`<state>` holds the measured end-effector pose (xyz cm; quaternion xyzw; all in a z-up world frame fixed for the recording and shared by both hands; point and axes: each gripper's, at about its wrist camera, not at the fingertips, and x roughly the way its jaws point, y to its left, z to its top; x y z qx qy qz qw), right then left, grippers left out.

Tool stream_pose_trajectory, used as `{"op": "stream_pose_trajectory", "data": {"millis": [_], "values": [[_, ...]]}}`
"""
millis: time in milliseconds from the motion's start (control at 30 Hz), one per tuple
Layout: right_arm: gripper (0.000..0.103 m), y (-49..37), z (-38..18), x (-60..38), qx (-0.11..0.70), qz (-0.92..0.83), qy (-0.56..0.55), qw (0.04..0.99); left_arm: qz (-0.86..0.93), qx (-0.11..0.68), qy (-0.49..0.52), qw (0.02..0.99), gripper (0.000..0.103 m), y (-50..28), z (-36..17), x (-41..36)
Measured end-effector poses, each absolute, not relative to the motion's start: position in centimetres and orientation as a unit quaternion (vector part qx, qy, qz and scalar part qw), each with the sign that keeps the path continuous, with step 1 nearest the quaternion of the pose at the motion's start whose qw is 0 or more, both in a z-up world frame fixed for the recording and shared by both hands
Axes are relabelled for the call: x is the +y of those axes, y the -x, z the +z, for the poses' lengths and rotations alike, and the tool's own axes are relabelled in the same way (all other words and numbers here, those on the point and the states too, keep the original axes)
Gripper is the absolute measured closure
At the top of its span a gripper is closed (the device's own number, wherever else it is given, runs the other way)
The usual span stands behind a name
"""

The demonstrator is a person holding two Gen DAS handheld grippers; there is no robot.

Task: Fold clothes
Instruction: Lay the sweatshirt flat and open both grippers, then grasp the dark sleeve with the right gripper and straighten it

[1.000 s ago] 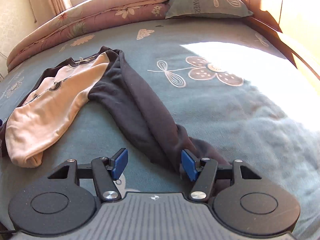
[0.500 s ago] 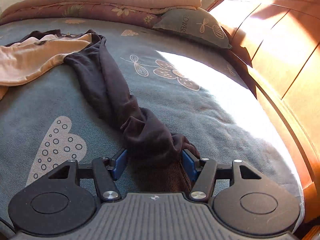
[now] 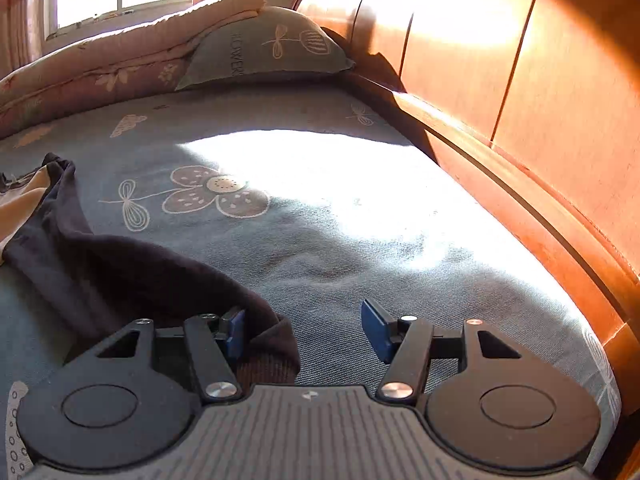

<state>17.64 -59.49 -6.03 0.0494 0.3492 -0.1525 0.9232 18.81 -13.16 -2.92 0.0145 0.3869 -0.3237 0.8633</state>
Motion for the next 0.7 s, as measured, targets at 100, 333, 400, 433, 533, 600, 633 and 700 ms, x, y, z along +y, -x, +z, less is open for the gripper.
{"op": "stream_pose_trajectory", "data": {"millis": [100, 333, 400, 433, 533, 600, 633, 700], "values": [[0.040, -16.3, -6.1, -60.4, 0.345, -0.156, -0.077, 0.922, -0.327, 0.390, -0.015, 0.861, 0.036, -18.7, -3.2, -13.2], [0.038, -13.2, -8.8, -62.5, 0.344, -0.166, -0.174, 0.907, -0.325, 0.399, -0.015, 0.857, 0.035, -18.8, -3.7, -13.6], [0.036, -12.8, -9.4, -62.7, 0.337, -0.172, -0.194, 0.905, -0.325, 0.401, -0.015, 0.857, 0.034, -18.8, -3.8, -13.8], [0.034, -12.8, -9.6, -62.7, 0.331, -0.173, -0.199, 0.906, -0.324, 0.402, -0.015, 0.856, 0.034, -18.8, -3.9, -13.9], [0.032, -13.2, -10.0, -62.3, 0.318, -0.169, -0.210, 0.909, -0.323, 0.405, -0.015, 0.855, 0.033, -18.9, -4.0, -14.1], [0.034, -14.2, -10.2, -61.7, 0.319, -0.160, -0.204, 0.912, -0.324, 0.405, -0.013, 0.855, 0.033, -18.8, -4.1, -14.3], [0.044, -14.8, -10.1, -61.4, 0.323, -0.157, -0.195, 0.913, -0.325, 0.406, -0.012, 0.854, 0.033, -18.9, -4.1, -14.4], [0.061, -15.6, -9.8, -61.1, 0.327, -0.144, -0.190, 0.914, -0.327, 0.404, -0.014, 0.854, 0.033, -18.8, -3.9, -14.5]]}}
